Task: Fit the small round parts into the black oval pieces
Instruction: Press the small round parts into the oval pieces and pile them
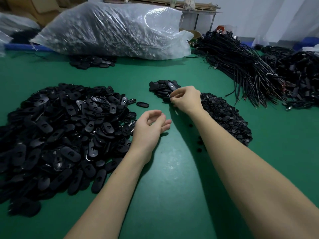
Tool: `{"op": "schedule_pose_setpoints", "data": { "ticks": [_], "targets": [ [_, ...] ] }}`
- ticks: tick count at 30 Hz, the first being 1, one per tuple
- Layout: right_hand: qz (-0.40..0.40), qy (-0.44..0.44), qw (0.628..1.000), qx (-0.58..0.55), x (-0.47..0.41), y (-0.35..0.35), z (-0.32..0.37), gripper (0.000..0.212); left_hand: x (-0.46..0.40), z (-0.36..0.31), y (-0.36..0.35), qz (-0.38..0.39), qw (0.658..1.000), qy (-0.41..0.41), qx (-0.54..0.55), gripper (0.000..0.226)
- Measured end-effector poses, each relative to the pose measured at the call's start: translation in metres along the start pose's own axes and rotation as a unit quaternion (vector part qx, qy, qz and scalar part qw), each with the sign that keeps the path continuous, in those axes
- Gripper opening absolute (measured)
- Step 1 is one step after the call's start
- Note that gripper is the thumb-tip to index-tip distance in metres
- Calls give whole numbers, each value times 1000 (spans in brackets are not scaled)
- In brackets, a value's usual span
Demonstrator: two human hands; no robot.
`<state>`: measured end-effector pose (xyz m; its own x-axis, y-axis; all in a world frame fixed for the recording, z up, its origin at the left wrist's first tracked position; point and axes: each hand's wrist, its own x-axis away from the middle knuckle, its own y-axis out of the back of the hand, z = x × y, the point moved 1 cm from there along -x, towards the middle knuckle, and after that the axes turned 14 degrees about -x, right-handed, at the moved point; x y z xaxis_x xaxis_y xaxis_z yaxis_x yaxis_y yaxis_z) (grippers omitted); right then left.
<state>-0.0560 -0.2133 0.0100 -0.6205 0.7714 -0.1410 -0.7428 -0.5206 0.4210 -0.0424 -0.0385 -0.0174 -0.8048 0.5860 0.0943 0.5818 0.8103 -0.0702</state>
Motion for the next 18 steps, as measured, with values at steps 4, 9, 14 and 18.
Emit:
{"op": "schedule_pose_setpoints", "data": {
  "ticks": [4, 9, 14, 18],
  "targets": [
    [-17, 11, 1000, -6, -13, -8, -1, 14, 1, -1, 1, 3, 1000, -3, -25, 9],
    [-42, 42, 998, -10, -5, -9, -7, 18, 2, 3, -1, 3, 994, -37, -103, 4],
    [-27, 31, 998, -36, 3, -4, 0, 11, 4, 4, 0, 12, 988, -51, -146, 6],
    [81, -2, 996, -39, 8, -6, 12, 9, 4, 5, 0, 12, 985, -64, -161, 8]
  ]
}}
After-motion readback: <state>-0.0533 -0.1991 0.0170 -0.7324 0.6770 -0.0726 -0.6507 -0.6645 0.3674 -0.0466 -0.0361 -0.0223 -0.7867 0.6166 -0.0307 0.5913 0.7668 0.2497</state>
